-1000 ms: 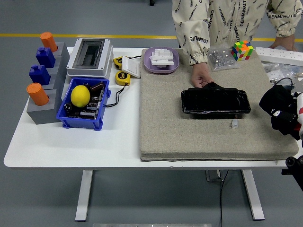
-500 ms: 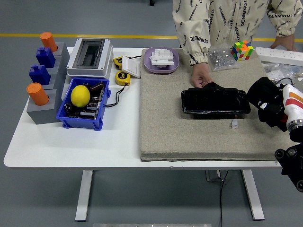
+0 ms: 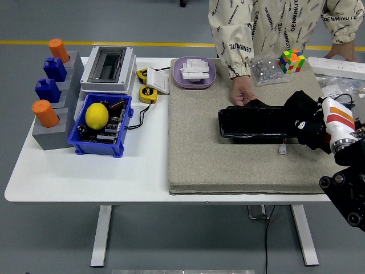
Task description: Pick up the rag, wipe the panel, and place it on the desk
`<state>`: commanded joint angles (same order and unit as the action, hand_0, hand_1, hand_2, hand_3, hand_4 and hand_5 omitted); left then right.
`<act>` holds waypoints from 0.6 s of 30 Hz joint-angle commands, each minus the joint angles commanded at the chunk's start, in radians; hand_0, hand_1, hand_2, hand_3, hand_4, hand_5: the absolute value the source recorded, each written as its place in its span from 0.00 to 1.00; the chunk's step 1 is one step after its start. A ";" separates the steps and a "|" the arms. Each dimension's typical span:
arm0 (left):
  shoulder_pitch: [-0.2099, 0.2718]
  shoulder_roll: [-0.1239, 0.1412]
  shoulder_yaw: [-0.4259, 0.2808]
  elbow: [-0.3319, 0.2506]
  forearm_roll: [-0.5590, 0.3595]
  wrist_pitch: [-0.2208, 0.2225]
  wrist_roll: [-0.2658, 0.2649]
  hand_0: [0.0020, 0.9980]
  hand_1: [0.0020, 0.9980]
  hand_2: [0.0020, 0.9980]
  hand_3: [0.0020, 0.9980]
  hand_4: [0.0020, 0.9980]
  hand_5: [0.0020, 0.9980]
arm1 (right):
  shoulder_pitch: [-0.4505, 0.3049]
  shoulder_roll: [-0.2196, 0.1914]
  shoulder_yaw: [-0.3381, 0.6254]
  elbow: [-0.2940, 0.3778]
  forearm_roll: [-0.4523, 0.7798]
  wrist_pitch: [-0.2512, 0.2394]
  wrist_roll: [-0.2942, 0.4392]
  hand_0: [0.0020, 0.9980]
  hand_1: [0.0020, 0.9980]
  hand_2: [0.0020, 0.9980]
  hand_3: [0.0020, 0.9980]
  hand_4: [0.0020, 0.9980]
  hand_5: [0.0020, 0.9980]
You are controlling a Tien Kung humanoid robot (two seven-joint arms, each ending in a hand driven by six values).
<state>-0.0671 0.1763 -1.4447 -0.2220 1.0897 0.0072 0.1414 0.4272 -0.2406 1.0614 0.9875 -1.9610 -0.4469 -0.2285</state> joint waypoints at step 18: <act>-0.006 0.006 0.015 0.000 -0.005 0.000 -0.001 0.61 0.64 0.66 0.56 0.63 0.44 | 0.054 0.072 -0.051 -0.029 0.028 0.004 0.003 0.31 0.44 0.49 0.51 0.88 0.23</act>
<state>-0.0732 0.1819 -1.4297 -0.2222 1.0849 0.0073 0.1406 0.4808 -0.1684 1.0107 0.9585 -1.9330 -0.4431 -0.2255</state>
